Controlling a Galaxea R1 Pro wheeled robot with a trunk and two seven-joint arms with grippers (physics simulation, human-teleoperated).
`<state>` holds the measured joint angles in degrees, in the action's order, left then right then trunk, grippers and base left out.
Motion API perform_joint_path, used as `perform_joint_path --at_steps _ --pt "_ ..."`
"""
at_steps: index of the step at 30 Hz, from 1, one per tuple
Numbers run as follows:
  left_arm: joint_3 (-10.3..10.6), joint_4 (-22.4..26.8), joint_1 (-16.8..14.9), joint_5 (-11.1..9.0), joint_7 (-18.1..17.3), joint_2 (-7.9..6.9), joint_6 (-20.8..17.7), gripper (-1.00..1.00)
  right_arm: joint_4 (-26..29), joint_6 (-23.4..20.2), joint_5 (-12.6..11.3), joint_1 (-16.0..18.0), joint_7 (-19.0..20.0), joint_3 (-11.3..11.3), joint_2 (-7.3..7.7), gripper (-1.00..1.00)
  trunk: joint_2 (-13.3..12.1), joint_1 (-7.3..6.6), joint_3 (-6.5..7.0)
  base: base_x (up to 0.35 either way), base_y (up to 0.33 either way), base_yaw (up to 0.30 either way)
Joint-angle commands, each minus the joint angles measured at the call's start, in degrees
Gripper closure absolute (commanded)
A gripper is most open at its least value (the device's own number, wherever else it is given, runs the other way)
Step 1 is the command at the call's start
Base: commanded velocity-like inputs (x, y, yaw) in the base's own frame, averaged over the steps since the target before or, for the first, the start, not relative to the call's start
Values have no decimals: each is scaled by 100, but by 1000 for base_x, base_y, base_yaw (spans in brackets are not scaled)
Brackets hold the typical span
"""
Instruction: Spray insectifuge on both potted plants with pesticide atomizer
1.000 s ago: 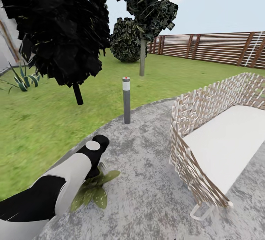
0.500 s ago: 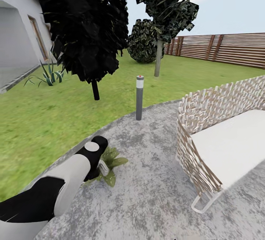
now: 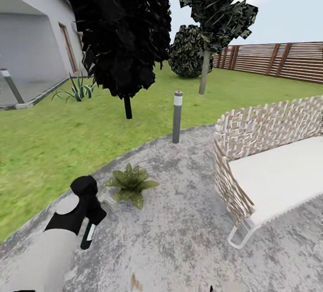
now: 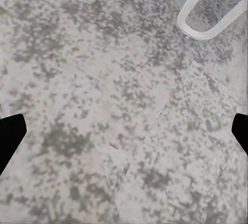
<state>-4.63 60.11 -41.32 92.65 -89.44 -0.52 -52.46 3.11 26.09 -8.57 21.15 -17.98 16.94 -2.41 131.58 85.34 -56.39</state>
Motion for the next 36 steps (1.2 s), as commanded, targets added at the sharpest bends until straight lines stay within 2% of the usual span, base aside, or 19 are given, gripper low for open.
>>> perform_joint_path --at_steps 1,3,5,7,10,12,13,14,16,18,19,20,21,22,23,24,27,29,36 --pt "-7 317 106 -251 -56 -50 -33 100 27 33 126 3 -13 43 2 -100 2 -4 -5 -302 -135 1" --pt "-6 794 204 -549 -56 -114 -7 100 48 52 356 4 -18 45 3 -100 2 -4 -5 -302 -133 1" --pt "-11 1551 349 -671 -56 -157 11 100 51 370 457 3 -21 44 -9 -100 2 -4 -5 -304 -130 0" --pt "-12 2017 593 -702 -56 -165 11 100 44 612 486 3 -13 51 -19 -100 2 -4 -5 -306 -126 0" --pt "-19 2230 928 -810 -56 -159 8 100 41 692 580 5 53 55 -22 -100 2 -4 -5 -309 -112 0" --pt "-13 2242 1040 -1070 -56 -138 7 100 41 701 702 3 158 51 -22 -100 2 -4 -5 -313 -94 0" --pt "-14 2232 1073 -1299 -56 -133 7 100 41 703 735 3 191 53 -24 -100 2 -4 -5 -314 -87 0" --pt "-21 2213 1148 -1670 -56 -130 5 100 41 704 760 3 211 54 -28 -100 2 -4 -5 -252 -44 0" --pt "-23 2184 1282 -2542 747 -109 24 100 41 704 777 3 225 55 -30 -100 2 -4 -5 -89 -14 0" --pt "-21 2016 1347 -3453 1540 -83 267 100 38 705 784 3 231 61 -35 -100 2 -4 -5 -23 -4 0" --pt "-21 1916 1358 -3759 1792 -77 442 100 36 705 785 3 235 62 -37 -100 2 -4 -5 -10 -2 0" --pt "-20 1254 1402 -4927 2724 -72 1405 100 33 705 786 3 268 64 -57 -100 2 -4 -5 -2 0 0" --pt "-20 807 1460 -5441 3272 -77 1974 100 24 705 787 3 332 63 -80 -100 2 -4 -5 0 0 0" --pt "-20 558 1481 -5634 3564 -78 2285 100 20 705 787 3 352 59 -84 -100 2 -4 -5 0 0 0" --pt "-21 -145 1554 -5959 4162 -76 3229 100 8 705 787 3 372 56 -85 -100 2 -4 -5 0 0 0" --pt "-23 -234 1568 -6013 4246 -74 3345 100 5 705 787 3 373 56 -85 -100 2 -4 -5 0 0 0" --pt "-28 -660 1593 -6460 4691 -91 3796 100 -2 705 792 3 374 56 -90 -100 2 -4 -5 -25 0 0" --pt "-31 -765 1616 -6704 4847 -114 3989 100 -3 705 794 3 374 55 -89 -100 2 -4 -5 -227 0 0" --pt "-106 -923 1762 -6827 5013 -94 4146 100 -7 705 796 3 374 55 -84 -100 2 -4 22 -322 1 0"
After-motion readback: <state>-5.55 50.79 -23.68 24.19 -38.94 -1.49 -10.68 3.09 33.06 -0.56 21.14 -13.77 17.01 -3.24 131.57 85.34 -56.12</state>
